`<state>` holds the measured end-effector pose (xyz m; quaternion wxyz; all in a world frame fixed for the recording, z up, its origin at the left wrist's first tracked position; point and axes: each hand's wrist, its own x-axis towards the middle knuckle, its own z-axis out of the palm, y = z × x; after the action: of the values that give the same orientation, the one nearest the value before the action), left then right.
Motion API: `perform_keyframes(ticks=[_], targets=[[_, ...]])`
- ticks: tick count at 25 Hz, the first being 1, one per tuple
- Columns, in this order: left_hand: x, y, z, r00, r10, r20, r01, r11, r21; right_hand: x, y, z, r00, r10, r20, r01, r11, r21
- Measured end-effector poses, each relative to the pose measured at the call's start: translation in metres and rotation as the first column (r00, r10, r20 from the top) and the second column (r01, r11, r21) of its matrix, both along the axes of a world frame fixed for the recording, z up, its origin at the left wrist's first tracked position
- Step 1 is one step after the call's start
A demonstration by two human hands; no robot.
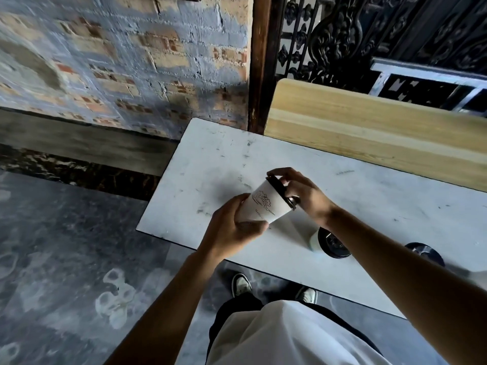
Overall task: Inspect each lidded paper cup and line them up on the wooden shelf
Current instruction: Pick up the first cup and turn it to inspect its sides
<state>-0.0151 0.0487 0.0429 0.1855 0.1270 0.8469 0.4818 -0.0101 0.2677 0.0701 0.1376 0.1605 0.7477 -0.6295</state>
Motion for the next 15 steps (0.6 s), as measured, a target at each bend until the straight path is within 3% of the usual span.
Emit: perform_keyframes(ticks=[3,5,15], targets=[[0.010,0.005,0.019,0.994,-0.032,-0.107,0.031,0.999,-0.013,0.010,-0.002,0.003,0.994,-0.112,0.005,0.110,0.960,-0.257],[0.016,0.011,0.029,0.985,-0.045,-0.165,0.038,0.998,-0.045,0.018,-0.004,0.001,0.980,-0.198,-0.007,0.184,0.927,-0.327],[0.036,0.027,0.044,0.967,-0.072,-0.244,0.049,0.994,-0.098,0.046,-0.001,0.000,0.959,-0.282,0.008,0.267,0.901,-0.342]])
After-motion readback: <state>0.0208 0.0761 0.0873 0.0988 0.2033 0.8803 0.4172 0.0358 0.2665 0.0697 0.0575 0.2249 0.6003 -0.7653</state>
